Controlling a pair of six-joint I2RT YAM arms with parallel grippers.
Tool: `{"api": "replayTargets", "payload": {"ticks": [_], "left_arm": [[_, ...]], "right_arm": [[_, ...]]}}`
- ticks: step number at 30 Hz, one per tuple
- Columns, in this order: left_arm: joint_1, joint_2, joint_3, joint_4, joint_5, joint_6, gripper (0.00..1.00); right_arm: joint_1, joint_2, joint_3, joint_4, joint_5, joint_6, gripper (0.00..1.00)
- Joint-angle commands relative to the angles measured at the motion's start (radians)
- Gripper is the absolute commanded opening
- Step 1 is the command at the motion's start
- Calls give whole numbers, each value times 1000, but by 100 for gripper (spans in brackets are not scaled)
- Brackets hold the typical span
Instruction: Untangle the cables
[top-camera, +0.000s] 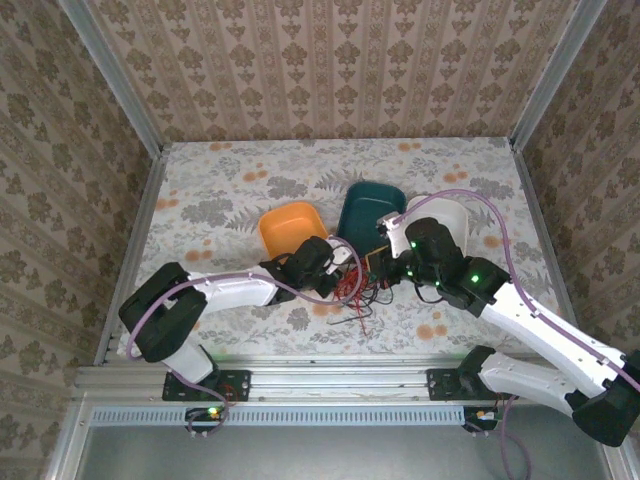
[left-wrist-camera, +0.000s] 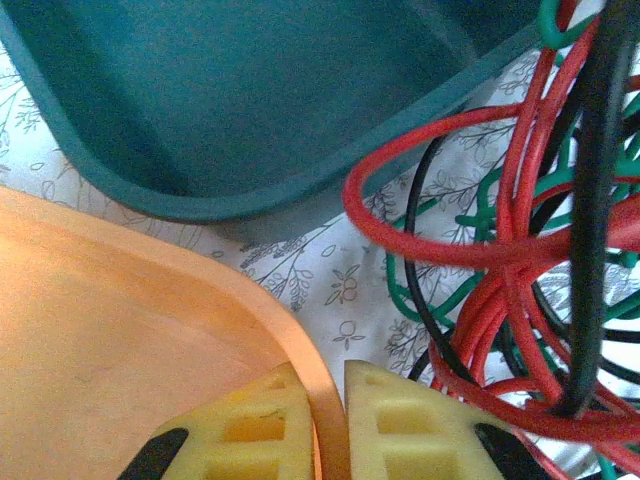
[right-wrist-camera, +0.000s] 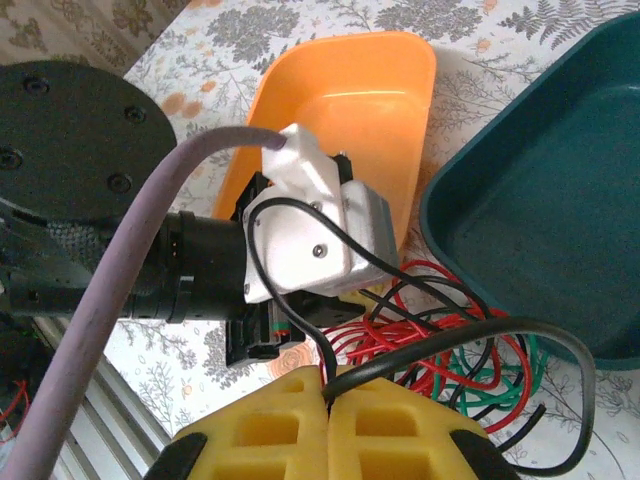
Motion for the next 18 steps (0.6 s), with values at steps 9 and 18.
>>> {"api": "replayTargets", "payload": {"ticks": [9, 18], "left_arm": [[150, -118, -12, -72, 12, 158, 5], [233, -172, 88, -154, 156, 247, 62]], "right_arm": [[-5, 103, -52, 33, -100, 22, 0], [-27, 285, -36, 26, -183, -36, 0]]}}
